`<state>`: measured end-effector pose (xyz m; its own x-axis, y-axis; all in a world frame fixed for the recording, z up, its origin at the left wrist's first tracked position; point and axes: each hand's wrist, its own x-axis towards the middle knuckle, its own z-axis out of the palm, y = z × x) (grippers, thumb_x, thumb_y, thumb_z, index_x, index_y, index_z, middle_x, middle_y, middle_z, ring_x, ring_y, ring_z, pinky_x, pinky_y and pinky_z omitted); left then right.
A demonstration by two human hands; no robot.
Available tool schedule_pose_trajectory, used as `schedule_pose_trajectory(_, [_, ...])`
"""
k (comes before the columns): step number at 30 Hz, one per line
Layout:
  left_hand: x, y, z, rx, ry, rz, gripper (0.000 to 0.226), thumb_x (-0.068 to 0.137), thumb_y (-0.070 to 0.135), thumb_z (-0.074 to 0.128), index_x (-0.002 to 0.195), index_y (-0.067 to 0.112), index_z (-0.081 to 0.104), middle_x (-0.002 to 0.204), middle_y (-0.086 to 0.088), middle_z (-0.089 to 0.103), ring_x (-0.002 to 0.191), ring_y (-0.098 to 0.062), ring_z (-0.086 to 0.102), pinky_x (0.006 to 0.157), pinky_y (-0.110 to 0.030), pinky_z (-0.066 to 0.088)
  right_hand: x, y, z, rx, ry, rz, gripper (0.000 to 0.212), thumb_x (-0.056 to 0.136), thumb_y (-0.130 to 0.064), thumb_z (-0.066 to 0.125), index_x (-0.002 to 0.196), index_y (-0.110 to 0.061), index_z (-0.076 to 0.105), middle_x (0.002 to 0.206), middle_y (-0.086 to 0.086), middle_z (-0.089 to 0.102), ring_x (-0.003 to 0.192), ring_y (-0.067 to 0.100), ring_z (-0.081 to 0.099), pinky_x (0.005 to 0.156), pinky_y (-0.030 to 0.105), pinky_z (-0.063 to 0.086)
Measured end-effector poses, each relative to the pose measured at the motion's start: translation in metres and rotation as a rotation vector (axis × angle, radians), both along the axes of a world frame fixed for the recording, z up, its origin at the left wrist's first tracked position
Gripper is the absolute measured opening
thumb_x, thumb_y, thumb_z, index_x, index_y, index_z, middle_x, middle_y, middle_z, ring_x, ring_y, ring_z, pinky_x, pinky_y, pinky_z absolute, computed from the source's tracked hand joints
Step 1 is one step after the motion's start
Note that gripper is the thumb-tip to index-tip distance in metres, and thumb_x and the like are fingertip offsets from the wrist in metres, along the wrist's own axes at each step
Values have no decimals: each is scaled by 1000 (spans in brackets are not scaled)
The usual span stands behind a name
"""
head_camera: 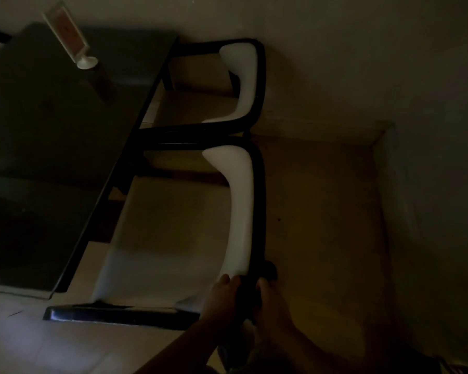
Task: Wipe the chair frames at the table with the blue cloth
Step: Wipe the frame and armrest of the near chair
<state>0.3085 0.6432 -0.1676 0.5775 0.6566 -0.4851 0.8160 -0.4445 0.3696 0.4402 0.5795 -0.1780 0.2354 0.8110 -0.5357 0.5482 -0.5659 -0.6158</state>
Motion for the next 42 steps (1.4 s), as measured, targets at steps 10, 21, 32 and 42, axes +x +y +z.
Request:
schedule_pose_trajectory(10, [6, -2, 14, -74, -21, 134, 26, 91, 27, 49, 117, 22, 49, 117, 0, 51, 106, -20, 51, 87, -31, 47, -11, -18, -36, -19, -84, -34, 28, 81, -63, 23, 95, -43, 38, 97, -19, 42, 83, 2, 45, 82, 30, 46])
schedule_pose_trajectory(21, [75, 77, 27, -44, -235, 378, 27, 86, 33, 53, 107, 16, 53, 102, -6, 58, 89, -27, 61, 71, -34, 51, 49, 90, -3, 81, 101, -272, 20, 88, -36, 63, 79, -37, 44, 84, -10, 57, 71, 8, 58, 56, 15, 36])
schedule_pose_trajectory(32, [169, 264, 8, 45, -247, 495, 6, 89, 16, 49, 89, 16, 44, 89, -3, 50, 71, -22, 52, 57, -32, 39, 150, 299, 10, 94, 148, -167, 17, 89, -19, 58, 80, -21, 45, 81, 0, 54, 67, 14, 50, 56, 27, 40])
schedule_pose_trajectory(42, [209, 399, 12, 71, -120, 591, 13, 87, 6, 48, 99, 6, 53, 103, -18, 61, 95, -32, 59, 75, -39, 47, 198, 431, 9, 9, 253, -99, 26, 88, -15, 59, 74, -23, 39, 81, 3, 50, 68, 17, 48, 54, 31, 36])
